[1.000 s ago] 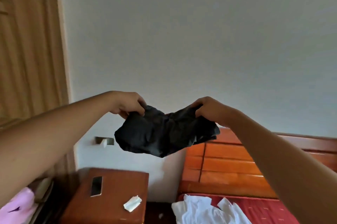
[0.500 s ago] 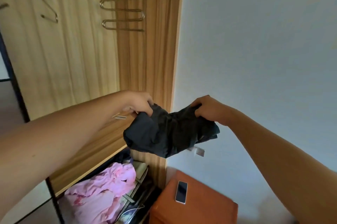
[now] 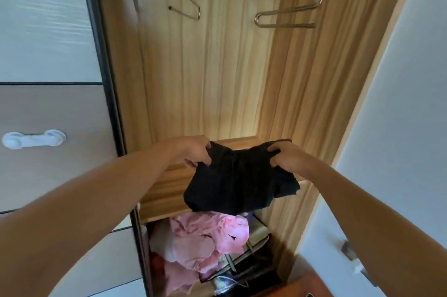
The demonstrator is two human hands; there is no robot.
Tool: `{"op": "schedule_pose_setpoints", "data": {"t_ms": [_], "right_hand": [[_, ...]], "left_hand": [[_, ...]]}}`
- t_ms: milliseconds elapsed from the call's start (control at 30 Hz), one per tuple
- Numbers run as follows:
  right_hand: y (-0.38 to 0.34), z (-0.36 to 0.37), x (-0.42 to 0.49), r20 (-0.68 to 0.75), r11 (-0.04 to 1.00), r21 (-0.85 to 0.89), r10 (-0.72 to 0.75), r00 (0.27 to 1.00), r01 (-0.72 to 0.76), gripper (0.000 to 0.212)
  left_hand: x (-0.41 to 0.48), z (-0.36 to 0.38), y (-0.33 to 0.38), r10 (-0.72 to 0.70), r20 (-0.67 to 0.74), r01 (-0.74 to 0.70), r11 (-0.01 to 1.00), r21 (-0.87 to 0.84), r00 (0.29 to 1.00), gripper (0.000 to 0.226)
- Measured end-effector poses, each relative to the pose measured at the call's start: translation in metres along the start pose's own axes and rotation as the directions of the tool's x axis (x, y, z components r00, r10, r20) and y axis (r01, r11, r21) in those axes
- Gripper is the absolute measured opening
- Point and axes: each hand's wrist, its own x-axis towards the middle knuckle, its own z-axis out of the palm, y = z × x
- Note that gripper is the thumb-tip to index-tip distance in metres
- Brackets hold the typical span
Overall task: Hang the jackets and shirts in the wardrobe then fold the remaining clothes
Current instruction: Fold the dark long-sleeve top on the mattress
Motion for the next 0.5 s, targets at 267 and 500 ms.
{"op": "schedule_pose_setpoints", "data": {"t_ms": [267,500], "right_hand": [[-0.028,0.048,0.105,0.208,0.99,-0.067,-0.106,0.972,0.122,0.056],[-0.047,0.09,0.195,0.297,0.986,-0.076,-0.123,0.947,0.151,0.065]], "left_hand": [[0.046,-0.008,-0.065,-0.174,-0.113,0.164,0.982,-0.095,0.978,0.067],[0.114,-0.024,-0.121,-0.249,-0.173,0.254,0.967,0.002,0.953,0.054]]}}
